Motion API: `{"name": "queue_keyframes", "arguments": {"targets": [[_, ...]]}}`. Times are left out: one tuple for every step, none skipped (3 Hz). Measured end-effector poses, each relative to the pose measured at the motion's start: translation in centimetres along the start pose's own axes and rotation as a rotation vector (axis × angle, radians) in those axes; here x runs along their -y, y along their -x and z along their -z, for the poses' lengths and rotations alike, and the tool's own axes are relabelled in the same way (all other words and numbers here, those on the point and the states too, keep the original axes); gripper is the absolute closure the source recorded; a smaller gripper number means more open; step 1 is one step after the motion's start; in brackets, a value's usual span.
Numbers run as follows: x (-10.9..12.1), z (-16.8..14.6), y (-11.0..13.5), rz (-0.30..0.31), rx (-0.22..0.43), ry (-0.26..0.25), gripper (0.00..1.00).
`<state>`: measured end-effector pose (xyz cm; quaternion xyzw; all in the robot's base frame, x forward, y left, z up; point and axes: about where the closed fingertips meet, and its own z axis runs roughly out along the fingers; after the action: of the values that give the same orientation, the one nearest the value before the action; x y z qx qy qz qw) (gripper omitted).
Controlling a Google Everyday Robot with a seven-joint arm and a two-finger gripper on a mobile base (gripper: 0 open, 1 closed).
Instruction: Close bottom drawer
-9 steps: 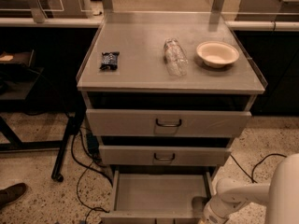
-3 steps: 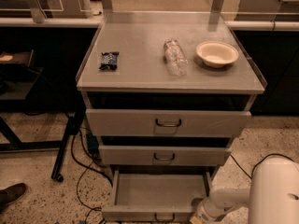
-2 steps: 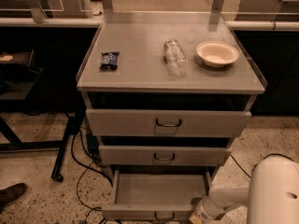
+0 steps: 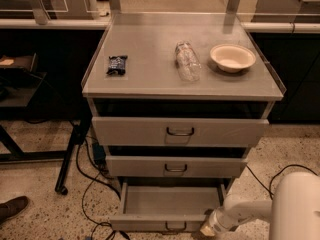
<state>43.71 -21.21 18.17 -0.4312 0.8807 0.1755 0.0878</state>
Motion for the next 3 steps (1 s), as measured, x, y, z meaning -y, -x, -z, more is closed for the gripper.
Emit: {"name": "queue_keyframes", "arguments": {"targets": [[-0.01, -0.02, -0.02, -0.001, 0.000, 0.000, 0.57], [-0.01, -0.02, -0.02, -0.001, 0.000, 0.000, 0.34], [-0.02, -0.02, -0.02, -0.001, 0.000, 0.000, 0.11]]}}
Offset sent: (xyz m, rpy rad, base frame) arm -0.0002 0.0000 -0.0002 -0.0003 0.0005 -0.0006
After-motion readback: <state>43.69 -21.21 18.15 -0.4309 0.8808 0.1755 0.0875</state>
